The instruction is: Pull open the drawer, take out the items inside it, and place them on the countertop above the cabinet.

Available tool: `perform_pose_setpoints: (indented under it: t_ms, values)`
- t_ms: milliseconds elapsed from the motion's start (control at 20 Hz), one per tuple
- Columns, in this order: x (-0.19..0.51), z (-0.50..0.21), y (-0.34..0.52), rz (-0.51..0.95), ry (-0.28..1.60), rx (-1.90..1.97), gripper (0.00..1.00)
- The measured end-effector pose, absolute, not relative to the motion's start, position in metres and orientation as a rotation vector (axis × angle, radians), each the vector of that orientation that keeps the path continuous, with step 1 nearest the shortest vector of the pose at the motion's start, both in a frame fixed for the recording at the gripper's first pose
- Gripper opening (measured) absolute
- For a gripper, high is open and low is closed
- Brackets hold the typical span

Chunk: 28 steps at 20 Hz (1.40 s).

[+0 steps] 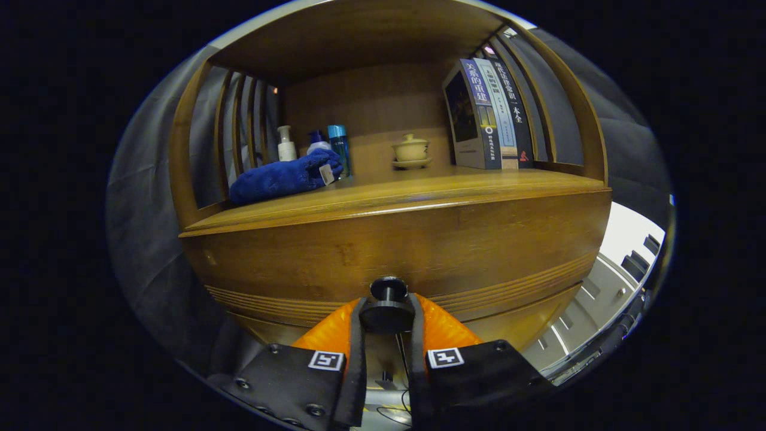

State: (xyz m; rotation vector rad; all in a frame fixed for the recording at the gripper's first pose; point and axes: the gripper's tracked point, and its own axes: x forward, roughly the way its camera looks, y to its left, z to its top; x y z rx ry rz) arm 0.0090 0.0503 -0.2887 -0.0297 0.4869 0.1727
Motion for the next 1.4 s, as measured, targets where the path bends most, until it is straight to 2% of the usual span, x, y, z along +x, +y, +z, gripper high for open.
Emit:
perform_pose_setpoints:
  t_ms: [250, 1400]
  values:
    - [0.002, -0.290, 0.050, 0.156, 0.499, -0.019, 0.38]
    - [-0.117, -0.273, 0.034, 0.145, 0.570, -0.057, 0.37]
